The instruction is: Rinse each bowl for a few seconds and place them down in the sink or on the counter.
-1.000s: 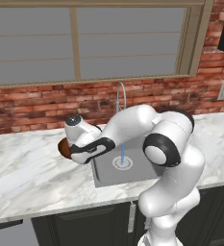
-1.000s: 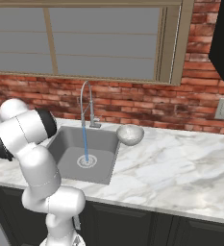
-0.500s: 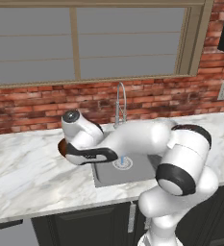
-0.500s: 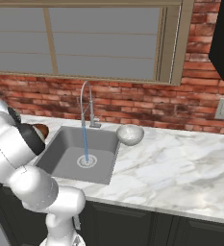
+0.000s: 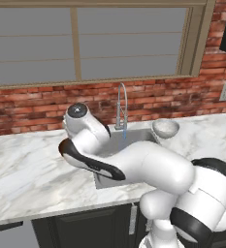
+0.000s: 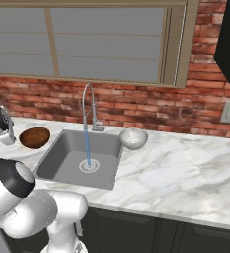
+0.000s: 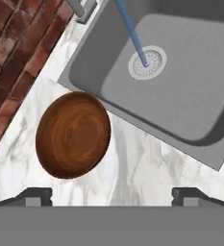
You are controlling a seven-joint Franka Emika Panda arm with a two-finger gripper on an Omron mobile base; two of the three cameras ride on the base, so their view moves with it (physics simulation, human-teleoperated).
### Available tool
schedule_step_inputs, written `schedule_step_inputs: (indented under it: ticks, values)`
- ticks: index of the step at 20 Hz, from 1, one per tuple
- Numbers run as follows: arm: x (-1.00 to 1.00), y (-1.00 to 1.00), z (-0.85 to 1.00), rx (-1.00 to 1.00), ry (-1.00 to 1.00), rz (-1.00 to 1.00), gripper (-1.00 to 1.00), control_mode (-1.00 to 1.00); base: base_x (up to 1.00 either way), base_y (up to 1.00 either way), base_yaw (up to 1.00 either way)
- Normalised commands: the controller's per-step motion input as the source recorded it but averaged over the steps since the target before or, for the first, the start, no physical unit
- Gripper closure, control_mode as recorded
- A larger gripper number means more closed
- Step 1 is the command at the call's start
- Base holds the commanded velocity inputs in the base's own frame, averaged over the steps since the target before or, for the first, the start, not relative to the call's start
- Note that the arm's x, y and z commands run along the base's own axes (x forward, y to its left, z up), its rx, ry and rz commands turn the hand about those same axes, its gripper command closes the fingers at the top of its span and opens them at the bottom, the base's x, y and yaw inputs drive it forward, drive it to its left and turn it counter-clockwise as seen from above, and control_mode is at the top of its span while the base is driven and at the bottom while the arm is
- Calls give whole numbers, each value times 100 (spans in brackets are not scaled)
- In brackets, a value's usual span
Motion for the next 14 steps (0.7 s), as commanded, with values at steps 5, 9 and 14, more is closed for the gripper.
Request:
schedule_step_inputs:
  ticks: [5, 9, 14]
  values:
    - [-41, -17, 62, -5, -10, 11, -100, -100, 0, 0, 0]
    - [-40, -16, 61, -8, -11, 11, -100, -100, 0, 0, 0]
    - [-45, -27, 44, -4, -5, 7, -100, -100, 0, 0, 0]
